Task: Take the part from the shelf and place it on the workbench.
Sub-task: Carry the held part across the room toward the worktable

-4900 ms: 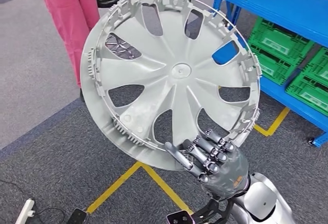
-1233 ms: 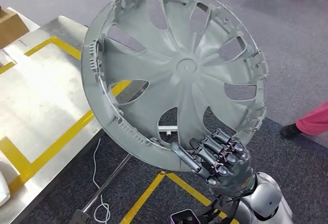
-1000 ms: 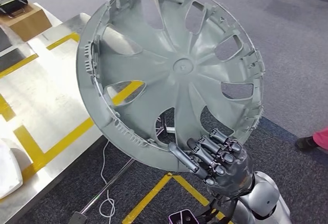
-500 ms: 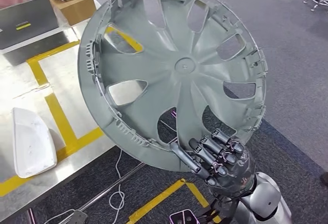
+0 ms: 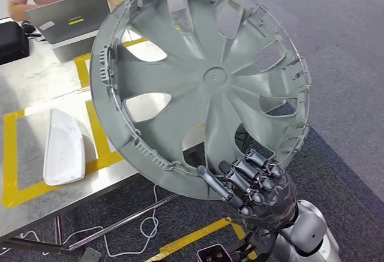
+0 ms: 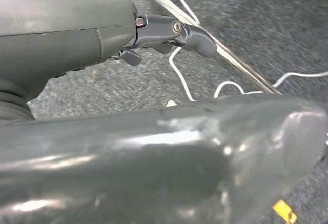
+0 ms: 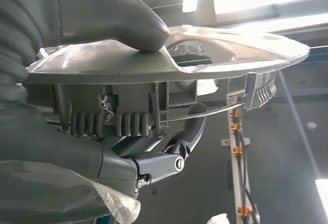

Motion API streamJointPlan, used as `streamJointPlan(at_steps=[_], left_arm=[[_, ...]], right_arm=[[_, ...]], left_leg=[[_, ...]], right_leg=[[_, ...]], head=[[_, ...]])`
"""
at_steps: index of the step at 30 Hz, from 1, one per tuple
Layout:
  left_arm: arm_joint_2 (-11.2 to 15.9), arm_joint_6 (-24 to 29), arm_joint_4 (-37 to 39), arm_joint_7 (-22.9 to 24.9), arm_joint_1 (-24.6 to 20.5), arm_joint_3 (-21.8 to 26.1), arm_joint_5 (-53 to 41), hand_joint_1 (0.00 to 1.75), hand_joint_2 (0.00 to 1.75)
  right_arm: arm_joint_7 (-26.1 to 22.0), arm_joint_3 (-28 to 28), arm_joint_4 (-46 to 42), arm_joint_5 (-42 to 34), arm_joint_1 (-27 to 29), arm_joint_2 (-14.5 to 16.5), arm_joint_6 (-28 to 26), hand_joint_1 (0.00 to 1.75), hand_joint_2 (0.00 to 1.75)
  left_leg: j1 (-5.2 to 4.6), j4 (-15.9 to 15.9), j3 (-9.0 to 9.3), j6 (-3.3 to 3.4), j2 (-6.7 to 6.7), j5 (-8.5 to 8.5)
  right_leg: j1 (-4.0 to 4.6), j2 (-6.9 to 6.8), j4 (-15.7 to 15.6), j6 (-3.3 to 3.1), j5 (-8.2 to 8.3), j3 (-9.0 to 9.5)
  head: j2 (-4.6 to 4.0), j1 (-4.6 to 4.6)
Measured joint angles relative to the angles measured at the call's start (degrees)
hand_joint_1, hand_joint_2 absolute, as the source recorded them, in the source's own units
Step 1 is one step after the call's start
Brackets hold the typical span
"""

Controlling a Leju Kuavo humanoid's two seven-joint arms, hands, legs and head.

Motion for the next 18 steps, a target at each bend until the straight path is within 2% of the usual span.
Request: streamJointPlan(at_steps=[1,3,4,5,7,8,10,11,12,13,14,15,16,17,18], left_arm=[[0.02,0.01,0.01,0.03,0.06,0.02,0.01,0.0,0.0],[0.09,0.02,0.01,0.14,0.0,0.07,0.01,0.0,0.0],[0.11,0.04,0.01,0.2,-0.05,0.09,0.01,0.0,0.0],[0.16,0.07,0.01,0.25,-0.04,0.1,0.01,0.0,0.0],[0.22,0.12,0.01,0.29,0.16,0.09,0.0,0.0,0.0],[0.25,0.14,0.01,0.3,0.3,0.08,-0.01,0.0,0.0],[0.25,0.17,0.01,0.32,0.26,0.09,-0.02,0.0,0.0],[0.23,0.19,0.01,0.33,0.17,0.1,-0.03,0.0,0.0],[0.21,0.2,0.01,0.33,0.07,0.1,-0.03,0.0,0.0],[0.19,0.2,0.01,0.35,0.05,0.09,-0.03,0.0,0.0],[0.17,0.2,0.01,0.37,0.09,0.09,-0.03,0.0,0.0],[0.15,0.2,0.01,0.38,0.14,0.08,-0.03,0.0,0.0],[0.14,0.2,0.01,0.4,0.18,0.08,-0.03,0.0,0.0],[0.13,0.2,0.01,0.4,0.2,0.07,-0.03,0.0,0.0],[0.12,0.22,0.01,0.4,0.17,0.07,-0.03,0.0,0.0]], right_arm=[[0.05,0.01,0.0,0.03,-0.02,0.0,0.0,1.75,1.75],[0.33,0.02,-0.01,0.08,-0.09,0.0,-0.01,1.75,1.75],[0.53,0.02,-0.02,0.11,-0.14,0.0,-0.01,1.75,1.75],[0.7,0.03,-0.02,0.13,-0.2,0.0,-0.01,1.75,1.75],[0.9,0.05,-0.02,0.19,-0.31,0.0,-0.01,1.75,1.75],[0.97,0.07,-0.02,0.22,-0.35,0.0,-0.01,1.75,1.75],[1.14,0.14,-0.02,0.29,-0.37,0.0,-0.01,1.75,1.75],[1.21,0.18,-0.02,0.33,-0.37,0.0,-0.01,1.75,1.75],[1.26,0.21,-0.02,0.36,-0.36,0.0,-0.01,1.75,1.75],[1.29,0.24,-0.02,0.4,-0.33,0.0,-0.01,1.75,1.75],[1.31,0.26,-0.02,0.44,-0.31,0.0,-0.01,1.75,1.75],[1.34,0.27,-0.02,0.45,-0.3,0.0,-0.01,1.75,1.75],[1.36,0.28,-0.02,0.46,-0.29,0.0,-0.01,1.75,1.75],[1.38,0.28,-0.01,0.46,-0.29,0.0,-0.01,1.75,1.75],[1.41,0.3,-0.01,0.46,-0.3,0.0,-0.01,1.75,1.75]], left_leg=[[-0.08,-3.37,1.66,0.24,0.46,2.09],[-0.7,-10.69,5.33,1.03,2.93,4.9],[-1.05,-12.89,6.35,1.41,3.93,5.35],[-1.35,-13.81,6.68,1.75,4.42,5.19],[-1.34,-14.24,6.65,2.3,3.31,5.21],[-1.15,-14.54,6.81,2.58,2.65,5.31],[-0.68,-15.07,7.16,3.17,1.28,5.55],[-0.62,-15.1,7.18,3.35,0.57,5.53],[-0.6,-15.07,7.19,3.51,-0.18,5.5],[-0.59,-15.05,7.25,3.56,-0.99,5.45],[-0.58,-15.01,7.34,3.58,-1.82,5.39],[-0.56,-14.97,7.48,3.53,-2.69,5.31],[-0.52,-14.89,7.65,3.42,-3.57,5.2],[-0.45,-14.78,7.78,3.25,-4.39,5.04],[-0.45,-14.53,7.77,3.0,-5.22,4.85]], right_leg=[[0.05,-0.73,0.0,0.05,-0.22,0.31],[0.29,-2.04,0.0,0.36,-0.7,0.85],[0.44,-2.64,-0.01,0.6,-0.92,1.0],[0.57,-3.25,-0.06,0.87,-1.09,1.1],[0.64,-4.27,-0.27,1.49,-1.41,1.3],[0.56,-3.69,-0.05,1.82,-1.75,1.27],[0.4,-0.65,3.57,2.35,-3.82,-0.51],[0.34,1.09,7.19,2.5,-5.42,-2.35],[0.33,2.04,11.27,2.62,-6.96,-4.61],[0.33,2.39,14.47,2.72,-7.73,-6.58],[0.33,2.54,15.92,2.79,-7.42,-7.8],[0.3,2.66,15.07,2.82,-5.89,-7.91],[0.23,3.05,12.07,2.8,-3.47,-6.94],[0.08,4.14,8.16,2.73,-1.16,-5.42],[-0.13,5.44,4.41,2.59,0.33,-3.71]], head=[[0.0,0.0],[0.0,0.0],[0.0,0.05],[0.01,0.04],[0.02,0.04],[0.02,0.07],[0.01,0.31],[0.01,0.45],[0.01,0.51],[0.0,0.56],[0.0,0.55],[0.0,0.55],[0.0,0.56],[0.0,0.57],[0.0,0.56]])
